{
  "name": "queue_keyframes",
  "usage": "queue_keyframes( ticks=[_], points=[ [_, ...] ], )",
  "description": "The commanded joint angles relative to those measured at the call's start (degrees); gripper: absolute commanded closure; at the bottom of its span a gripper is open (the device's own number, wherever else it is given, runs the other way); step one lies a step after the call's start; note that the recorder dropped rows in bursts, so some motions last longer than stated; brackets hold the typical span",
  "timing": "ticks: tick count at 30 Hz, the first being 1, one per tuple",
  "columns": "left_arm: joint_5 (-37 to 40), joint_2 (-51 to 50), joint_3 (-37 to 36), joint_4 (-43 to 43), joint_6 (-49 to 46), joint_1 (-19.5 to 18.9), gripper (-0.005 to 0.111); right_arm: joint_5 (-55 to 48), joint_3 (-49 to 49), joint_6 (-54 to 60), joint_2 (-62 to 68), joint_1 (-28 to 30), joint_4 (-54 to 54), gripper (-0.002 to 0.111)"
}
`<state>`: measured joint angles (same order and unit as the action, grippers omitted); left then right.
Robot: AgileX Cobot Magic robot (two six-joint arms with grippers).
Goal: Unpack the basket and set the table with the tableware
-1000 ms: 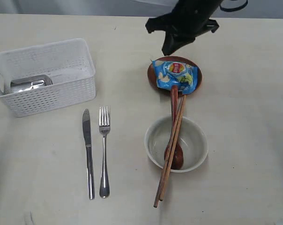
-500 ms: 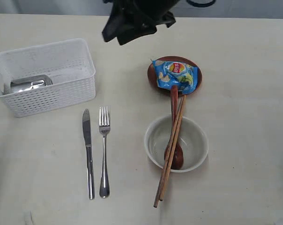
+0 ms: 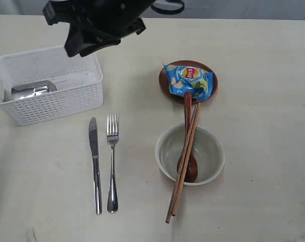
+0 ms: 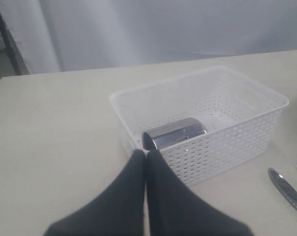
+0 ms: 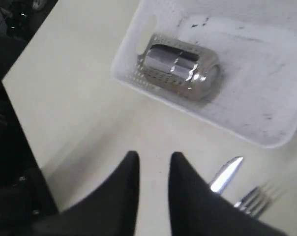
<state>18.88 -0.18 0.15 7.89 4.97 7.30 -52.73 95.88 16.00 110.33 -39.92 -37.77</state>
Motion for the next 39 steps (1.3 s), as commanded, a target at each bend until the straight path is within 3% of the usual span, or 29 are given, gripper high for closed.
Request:
queue_keyframes(
  ticks=[1, 8, 18, 23, 31, 39],
  points=[
    [-0.60, 0.18, -0.15, 0.02, -0.09, 0.24, 0.107, -3.34, 1.80, -2.17, -4.11, 1.89, 9.87, 0.108],
    [-0.60, 0.18, -0.15, 0.02, -0.09, 0.24, 0.107, -1.10, -3.10, -9.41, -17.54, 2.28, 25.92, 0.108],
    [-0.60, 0.18, -0.15, 0.02, -0.09, 0.24, 0.107, 16.11, -33.04, -10.86, -53.07, 5.90, 31.82, 0.108],
    [-0.60, 0.18, -0.15, 0.02, -0.09, 0.24, 0.107, 20.43, -41.69, -10.86, -69.76, 6.05, 32.30, 0.108],
    [-0.60, 0.18, -0.15, 0.02, -0.09, 0.24, 0.107, 20.76, -47.03, -10.86, -91.93, 6.05, 32.30, 0.108],
    [-0.60, 0.18, -0.15, 0.02, -0.09, 0.24, 0.107, 11.55, -47.27, -17.29, -109.58, 6.05, 31.69, 0.108]
  ],
)
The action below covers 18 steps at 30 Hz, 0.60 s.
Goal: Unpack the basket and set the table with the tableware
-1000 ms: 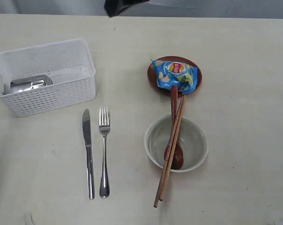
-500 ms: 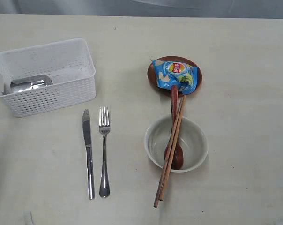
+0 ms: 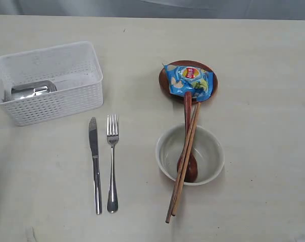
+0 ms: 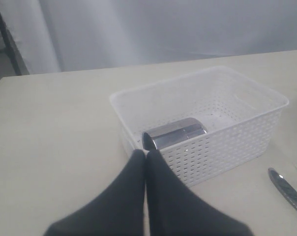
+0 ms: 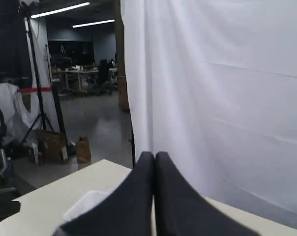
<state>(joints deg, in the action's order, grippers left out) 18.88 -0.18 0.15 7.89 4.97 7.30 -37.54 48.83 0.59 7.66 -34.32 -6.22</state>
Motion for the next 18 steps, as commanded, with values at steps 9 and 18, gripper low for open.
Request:
queue_keyframes(
  ticks=[9, 18],
  points=[
    [-0.55, 0.18, -0.15, 0.38, -0.09, 0.23, 0.107, -6.04, 2.40, -1.88, -7.66, 0.22, 2.44, 0.108],
    [-0.55, 0.18, -0.15, 0.38, -0.09, 0.23, 0.107, -6.42, 2.40, -1.88, -7.66, 0.22, 2.44, 0.108]
  ],
)
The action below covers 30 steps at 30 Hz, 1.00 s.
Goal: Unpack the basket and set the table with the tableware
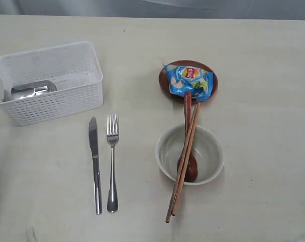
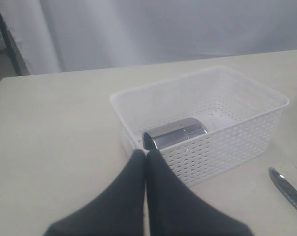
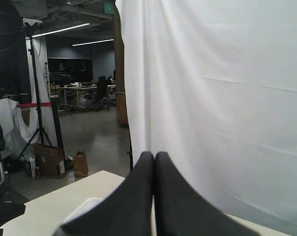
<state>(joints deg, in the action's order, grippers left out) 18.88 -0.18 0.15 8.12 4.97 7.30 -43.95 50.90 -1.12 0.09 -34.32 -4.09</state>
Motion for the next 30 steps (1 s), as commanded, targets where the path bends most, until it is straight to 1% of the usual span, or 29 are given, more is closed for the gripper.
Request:
queue_keyframes(
  ticks=[1, 7, 9, 11, 13, 14, 21, 25, 27, 30],
  points=[
    [-0.55, 0.18, -0.15, 0.16, -0.09, 0.23, 0.107, -0.01, 0.33, -0.17, -0.09, 0.22, 0.31, 0.108],
    [-0.55, 0.18, -0.15, 0.16, -0.09, 0.23, 0.107, 0.01, -0.14, -0.86, -0.09, 0.86, 0.31, 0.108],
    [-0.55, 0.18, -0.15, 0.16, -0.09, 0.23, 0.107, 0.15, -1.31, -0.86, -0.09, 3.59, 1.19, 0.108],
    [-0.55, 0.18, -0.15, 0.16, -0.09, 0.23, 0.107, 0.21, -2.58, -0.68, -0.09, 8.36, 1.19, 0.108],
    [-0.55, 0.18, -0.15, 0.16, -0.09, 0.23, 0.107, 3.98, -4.69, 2.25, -0.09, 13.55, 3.25, 0.108],
    [-0.55, 0.18, -0.15, 0.16, -0.09, 0.23, 0.107, 7.88, -6.41, 3.40, -0.09, 16.58, 3.53, 0.108],
    [-0.55, 0.18, -0.15, 0.16, -0.09, 0.23, 0.107, 26.28, -18.01, 4.09, -0.09, 27.46, 3.53, 0.108],
    [-0.55, 0.18, -0.15, 0.16, -0.09, 0.23, 0.107, 35.32, -26.61, 4.09, -0.09, 30.85, 3.53, 0.108],
    [-0.55, 0.18, -0.15, 0.16, -0.09, 0.23, 0.107, 37.71, -30.14, 4.09, -0.09, 31.42, 3.53, 0.108],
    [-0.55, 0.18, -0.15, 0.16, -0.09, 0.23, 0.107, 38.32, -34.52, 4.09, -0.09, 31.51, 3.72, 0.108]
  ],
)
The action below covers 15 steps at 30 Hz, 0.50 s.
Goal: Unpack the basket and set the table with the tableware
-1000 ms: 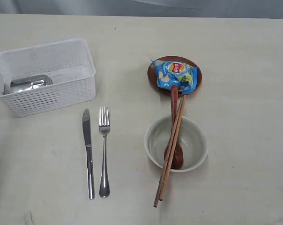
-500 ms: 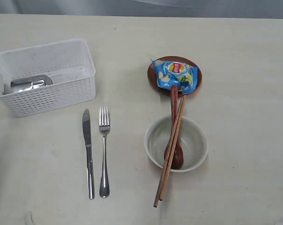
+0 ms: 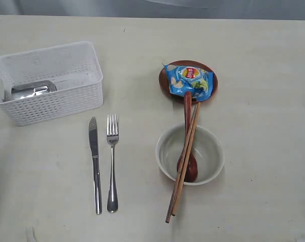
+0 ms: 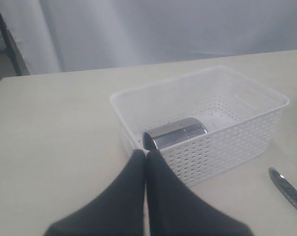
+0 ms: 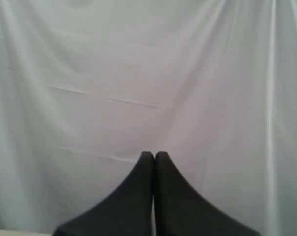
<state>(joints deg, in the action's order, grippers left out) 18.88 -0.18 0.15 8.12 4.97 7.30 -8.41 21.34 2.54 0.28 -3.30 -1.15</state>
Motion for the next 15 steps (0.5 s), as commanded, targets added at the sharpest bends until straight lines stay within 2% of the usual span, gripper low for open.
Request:
queue_keyframes(
  ticks=[1, 15],
  points=[
    [-0.55, 0.18, -0.15, 0.16, -0.09, 0.23, 0.107, 2.78, -6.35, 0.43, -0.28, 0.50, 1.15, 0.108],
    [-0.55, 0.18, -0.15, 0.16, -0.09, 0.23, 0.107, 2.54, -20.03, 0.29, -0.28, 0.50, 5.31, 0.108]
  ],
)
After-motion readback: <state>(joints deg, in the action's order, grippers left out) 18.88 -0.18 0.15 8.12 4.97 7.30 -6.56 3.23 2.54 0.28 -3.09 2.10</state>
